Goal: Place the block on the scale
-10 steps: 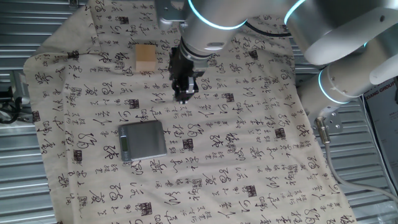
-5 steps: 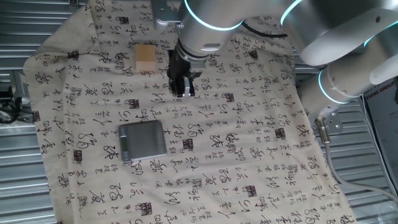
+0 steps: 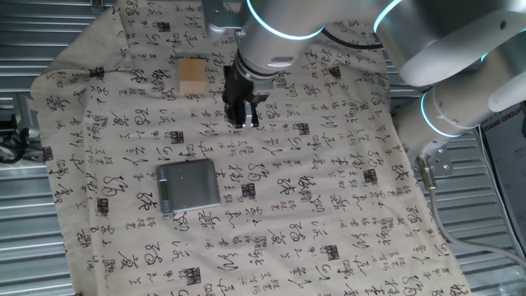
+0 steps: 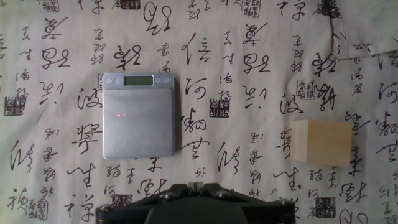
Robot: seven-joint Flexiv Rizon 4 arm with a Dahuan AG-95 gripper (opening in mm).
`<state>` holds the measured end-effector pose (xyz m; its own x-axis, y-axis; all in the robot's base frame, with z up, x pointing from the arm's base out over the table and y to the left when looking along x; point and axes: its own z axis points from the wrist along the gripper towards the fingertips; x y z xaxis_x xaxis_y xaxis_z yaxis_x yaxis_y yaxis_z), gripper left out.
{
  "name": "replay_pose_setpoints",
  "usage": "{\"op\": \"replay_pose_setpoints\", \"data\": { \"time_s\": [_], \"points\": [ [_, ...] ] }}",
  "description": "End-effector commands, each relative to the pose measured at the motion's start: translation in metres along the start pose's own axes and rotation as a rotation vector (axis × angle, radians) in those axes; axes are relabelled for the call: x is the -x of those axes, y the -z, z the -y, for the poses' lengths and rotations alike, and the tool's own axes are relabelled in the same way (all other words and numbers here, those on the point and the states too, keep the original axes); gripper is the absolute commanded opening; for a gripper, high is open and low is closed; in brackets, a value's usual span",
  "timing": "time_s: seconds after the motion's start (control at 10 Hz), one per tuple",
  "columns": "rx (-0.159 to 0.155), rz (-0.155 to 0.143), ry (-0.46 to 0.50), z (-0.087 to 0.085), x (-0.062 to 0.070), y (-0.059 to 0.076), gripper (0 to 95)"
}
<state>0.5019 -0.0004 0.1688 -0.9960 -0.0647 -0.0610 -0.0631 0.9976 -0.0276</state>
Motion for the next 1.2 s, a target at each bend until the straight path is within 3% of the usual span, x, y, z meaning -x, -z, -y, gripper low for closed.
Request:
{"op": "replay_pose_setpoints", "data": {
  "time_s": [0.1, 0.7, 0.8, 1.2],
  "points": [
    [-0.001, 0.001, 0.014, 0.004, 0.002, -0.007, 0.0],
    [0.008, -0.003, 0.035, 0.018, 0.011, -0.022, 0.0],
    [0.019, -0.005, 0.018, 0.027, 0.011, -0.024, 0.0],
    [0.008, -0.005, 0.032, 0.038, 0.01, -0.03, 0.0]
  ]
}}
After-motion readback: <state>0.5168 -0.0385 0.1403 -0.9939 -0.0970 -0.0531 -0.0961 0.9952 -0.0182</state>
